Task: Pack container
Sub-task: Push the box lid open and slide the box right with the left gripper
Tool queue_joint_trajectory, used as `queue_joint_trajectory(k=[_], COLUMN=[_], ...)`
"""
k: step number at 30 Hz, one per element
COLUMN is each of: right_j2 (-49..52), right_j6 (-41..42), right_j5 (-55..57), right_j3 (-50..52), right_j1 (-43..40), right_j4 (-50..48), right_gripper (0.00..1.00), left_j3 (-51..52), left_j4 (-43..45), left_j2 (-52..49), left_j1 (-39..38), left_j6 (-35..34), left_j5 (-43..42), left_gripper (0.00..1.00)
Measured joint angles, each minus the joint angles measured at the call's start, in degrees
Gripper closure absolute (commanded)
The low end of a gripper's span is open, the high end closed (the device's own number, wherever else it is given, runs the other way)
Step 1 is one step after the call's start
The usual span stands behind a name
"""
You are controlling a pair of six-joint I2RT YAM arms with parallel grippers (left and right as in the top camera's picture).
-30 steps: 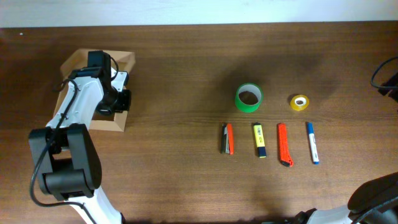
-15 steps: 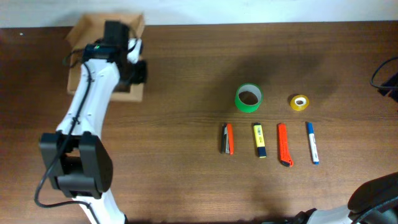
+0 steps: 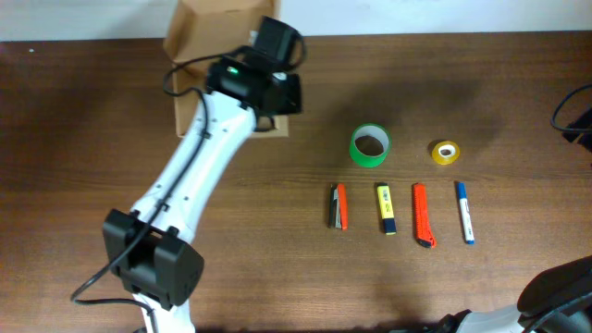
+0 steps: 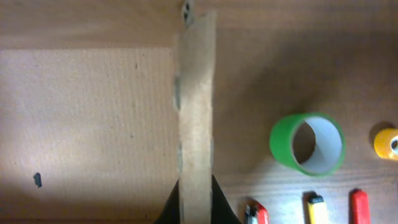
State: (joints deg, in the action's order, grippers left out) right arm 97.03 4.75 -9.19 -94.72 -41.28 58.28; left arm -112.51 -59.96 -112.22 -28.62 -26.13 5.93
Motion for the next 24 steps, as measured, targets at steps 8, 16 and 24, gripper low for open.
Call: queue_joint_trajectory(k=[8,16,24], right_j2=[0.0,0.0,0.0], right_j6=[0.04,-0.02,-0.02], right_j5=[0.0,0.0,0.0], right_j3=[0.0,0.0,0.0], right_j1=[0.0,0.0,0.0], right_j4=[0.0,0.0,0.0], right_gripper=[0.01,0.01,0.01], left_j3=[-0.11,-0.13,-0.11], left_j4=[-4.04,-4.52,-1.09], left_j2=[-2.78,-9.38,-11.78], left_j1=[-7.28,-9.33,-9.57], left_j6=[-4.55,-10.08,-11.26], left_j5=[5.55,7.41,7.72], left_gripper=[0.98,0.98,0.98])
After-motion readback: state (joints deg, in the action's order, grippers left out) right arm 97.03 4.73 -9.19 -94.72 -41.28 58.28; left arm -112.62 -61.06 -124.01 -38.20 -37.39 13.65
